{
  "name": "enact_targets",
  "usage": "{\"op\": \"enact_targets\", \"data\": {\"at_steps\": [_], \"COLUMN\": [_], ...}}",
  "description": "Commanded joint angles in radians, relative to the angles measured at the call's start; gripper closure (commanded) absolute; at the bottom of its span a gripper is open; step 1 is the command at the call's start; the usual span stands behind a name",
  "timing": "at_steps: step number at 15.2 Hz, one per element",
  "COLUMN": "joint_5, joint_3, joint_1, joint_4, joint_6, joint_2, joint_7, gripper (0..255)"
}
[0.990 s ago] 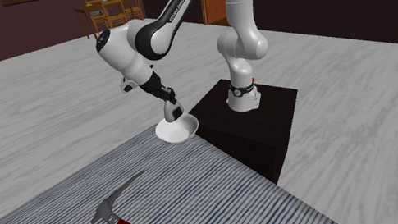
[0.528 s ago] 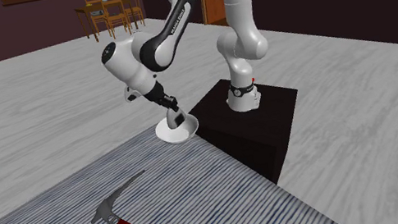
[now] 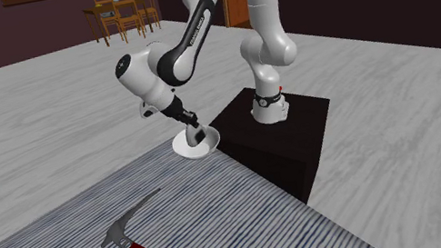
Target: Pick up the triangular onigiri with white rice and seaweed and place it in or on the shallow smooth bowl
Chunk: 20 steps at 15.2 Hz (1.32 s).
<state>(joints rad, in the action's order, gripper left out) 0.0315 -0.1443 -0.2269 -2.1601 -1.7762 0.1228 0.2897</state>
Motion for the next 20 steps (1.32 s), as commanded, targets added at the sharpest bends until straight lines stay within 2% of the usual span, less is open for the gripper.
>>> {"op": "enact_targets", "data": {"at_steps": [1, 2, 3, 8, 12, 20], "joint_5": [0.000, 0.000, 0.000, 0.000, -0.003, -0.003], "joint_3": [0.000, 0.000, 0.000, 0.000, 0.002, 0.002], "joint_1": [0.000, 0.000, 0.000, 0.000, 0.001, 0.001], "joint_4": [0.000, 0.000, 0.000, 0.000, 0.137, 0.137], "joint_6": [0.000, 0.000, 0.000, 0.000, 0.126, 0.126], "joint_2": [0.000, 0.000, 0.000, 0.000, 0.011, 0.011], "joint_7": [0.000, 0.000, 0.000, 0.000, 0.002, 0.002], "gripper": [255, 255, 0, 0, 0, 0]}}
